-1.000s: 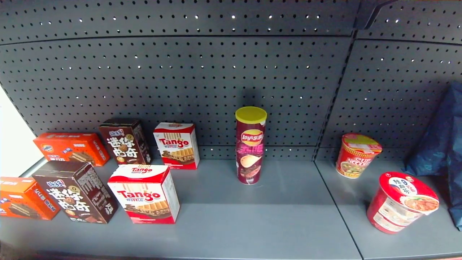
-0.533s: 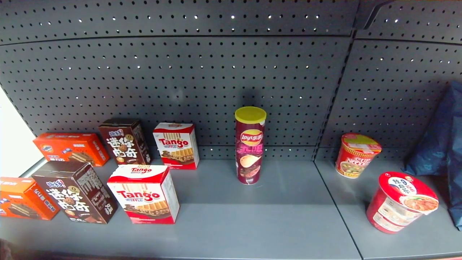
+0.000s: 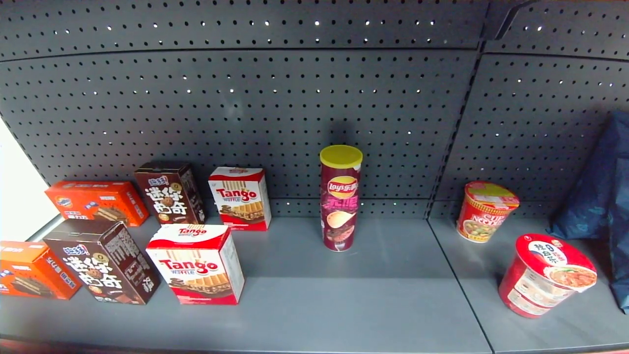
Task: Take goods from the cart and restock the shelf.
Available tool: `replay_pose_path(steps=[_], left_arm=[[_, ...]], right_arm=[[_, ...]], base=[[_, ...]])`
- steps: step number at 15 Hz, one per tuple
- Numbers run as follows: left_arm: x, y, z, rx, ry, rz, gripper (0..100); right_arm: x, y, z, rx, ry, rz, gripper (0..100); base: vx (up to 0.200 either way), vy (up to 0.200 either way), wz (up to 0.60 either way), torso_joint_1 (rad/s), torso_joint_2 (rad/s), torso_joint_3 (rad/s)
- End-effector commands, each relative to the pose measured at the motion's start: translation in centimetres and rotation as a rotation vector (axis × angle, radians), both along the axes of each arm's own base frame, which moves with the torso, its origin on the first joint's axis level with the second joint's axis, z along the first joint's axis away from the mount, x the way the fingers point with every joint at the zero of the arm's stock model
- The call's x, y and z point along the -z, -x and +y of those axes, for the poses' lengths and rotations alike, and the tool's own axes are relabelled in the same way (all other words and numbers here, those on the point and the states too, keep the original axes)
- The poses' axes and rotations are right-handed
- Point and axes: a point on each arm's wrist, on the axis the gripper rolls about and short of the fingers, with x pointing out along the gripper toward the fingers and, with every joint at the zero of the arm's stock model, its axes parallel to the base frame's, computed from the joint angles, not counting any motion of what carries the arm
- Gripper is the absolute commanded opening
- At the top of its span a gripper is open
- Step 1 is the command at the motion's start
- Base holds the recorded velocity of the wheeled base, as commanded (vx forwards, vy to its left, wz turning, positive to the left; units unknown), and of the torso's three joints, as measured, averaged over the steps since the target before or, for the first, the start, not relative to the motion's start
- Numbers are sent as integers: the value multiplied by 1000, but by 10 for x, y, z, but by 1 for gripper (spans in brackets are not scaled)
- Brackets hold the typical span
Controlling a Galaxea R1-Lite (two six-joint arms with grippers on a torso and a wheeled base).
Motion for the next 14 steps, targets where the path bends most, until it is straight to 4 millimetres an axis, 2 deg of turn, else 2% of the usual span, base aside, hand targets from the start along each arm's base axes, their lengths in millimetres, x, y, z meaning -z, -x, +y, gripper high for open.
replay_pose_path(steps=[1,4,6,7,8,9,10,11,13,14], left_arm=[[1,0,0,2,2,2,0],[1,0,0,7,1,5,0],[1,0,0,11,1,5,0],[-1,0,0,4,4,-2,0],[-2,0,0,1,6,-5,0],[-3,-1,0,-15,2,-8,0],[-3,-3,-1,-28,-10,1,0],[-3,-4,-2,-28,-13,5,0],[-2,-7,-4,-11,-21,18,0],[-2,-7,-4,-8,-21,19,0]], right_arm=[[-22,-45,29,-197,54,127,100],[-30,-84,65,-296,80,163,100],[-32,-96,77,-315,93,186,100],[-35,-124,99,-318,112,217,100],[-36,-136,108,-316,115,223,100],[-36,-161,126,-317,117,223,100],[-34,-177,137,-321,118,228,100],[-33,-185,143,-323,121,234,100],[-23,-214,165,-325,132,244,100],[-22,-217,167,-327,132,240,100]], base=[[0,0,0,0,0,0],[0,0,0,0,0,0],[0,0,0,0,0,0],[0,0,0,0,0,0],[0,0,0,0,0,0],[0,0,0,0,0,0],[0,0,0,0,0,0],[0,0,0,0,0,0],[0,0,0,0,0,0],[0,0,0,0,0,0]])
